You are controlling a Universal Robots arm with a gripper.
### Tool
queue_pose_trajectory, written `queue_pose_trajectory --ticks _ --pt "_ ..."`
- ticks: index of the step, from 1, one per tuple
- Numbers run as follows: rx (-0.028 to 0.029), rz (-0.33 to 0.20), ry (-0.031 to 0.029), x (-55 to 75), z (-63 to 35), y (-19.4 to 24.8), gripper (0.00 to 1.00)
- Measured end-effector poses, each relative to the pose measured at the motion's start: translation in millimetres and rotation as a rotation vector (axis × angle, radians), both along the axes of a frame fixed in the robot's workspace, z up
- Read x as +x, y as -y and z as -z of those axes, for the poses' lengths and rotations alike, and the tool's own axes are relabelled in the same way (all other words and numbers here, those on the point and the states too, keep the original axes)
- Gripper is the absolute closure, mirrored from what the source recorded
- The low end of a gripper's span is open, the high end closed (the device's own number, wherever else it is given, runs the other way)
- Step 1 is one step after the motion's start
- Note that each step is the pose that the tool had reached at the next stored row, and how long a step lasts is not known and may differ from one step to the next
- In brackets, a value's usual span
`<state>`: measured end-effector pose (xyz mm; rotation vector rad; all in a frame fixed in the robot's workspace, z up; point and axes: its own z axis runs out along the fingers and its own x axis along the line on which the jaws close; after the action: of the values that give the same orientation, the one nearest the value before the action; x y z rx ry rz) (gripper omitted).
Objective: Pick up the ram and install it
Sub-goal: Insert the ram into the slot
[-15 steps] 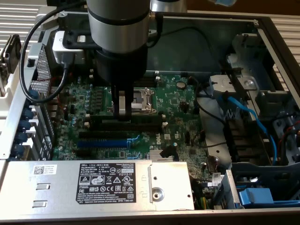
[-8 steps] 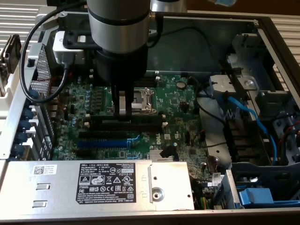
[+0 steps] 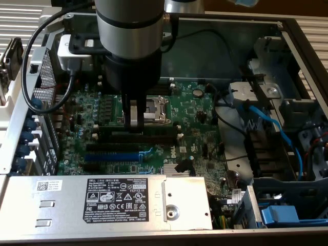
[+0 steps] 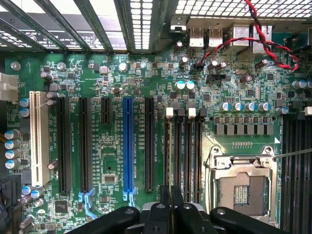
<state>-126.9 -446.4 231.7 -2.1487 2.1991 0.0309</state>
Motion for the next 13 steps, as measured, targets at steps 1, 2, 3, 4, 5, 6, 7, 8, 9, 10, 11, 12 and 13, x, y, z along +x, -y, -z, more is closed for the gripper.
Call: queue_pose_trajectory --ticks 1,2,3,4,5,6,7,8,9,10,11,12,13 --pt "0.0001 0.000 0.0000 0.0 0.0 0.0 0.88" --pt "0.0001 0.000 0.0000 0.0 0.0 0.0 0.88" --pt "0.0001 0.000 0.0000 0.0 0.0 0.0 0.88" --pt "0.0000 0.000 0.0000 0.0 0.0 -0.1 0.88" --pt "0.0000 0.000 0.0000 0.0 0.0 -0.4 0.88" --pt "0.0000 0.000 0.0000 0.0 -0.1 -0.5 0.88" --pt "0.0001 0.000 0.0001 0.0 -0.2 -0.5 0.88" --pt "0.0000 0.000 0.0000 -0.1 -0.3 -0.6 0.88" --pt "-0.0001 0.000 0.0000 -0.1 -0.5 -0.7 0.88" --pt "0.0001 0.000 0.0001 0.0 -0.5 -0.7 0.88" --pt "0.0002 0.000 0.0001 0.0 -0.6 -0.7 0.88" --pt "0.0001 0.000 0.0001 -0.1 -0.7 -0.7 0.88" --pt "-0.0001 0.000 -0.0001 -0.1 -0.7 -0.7 0.88"
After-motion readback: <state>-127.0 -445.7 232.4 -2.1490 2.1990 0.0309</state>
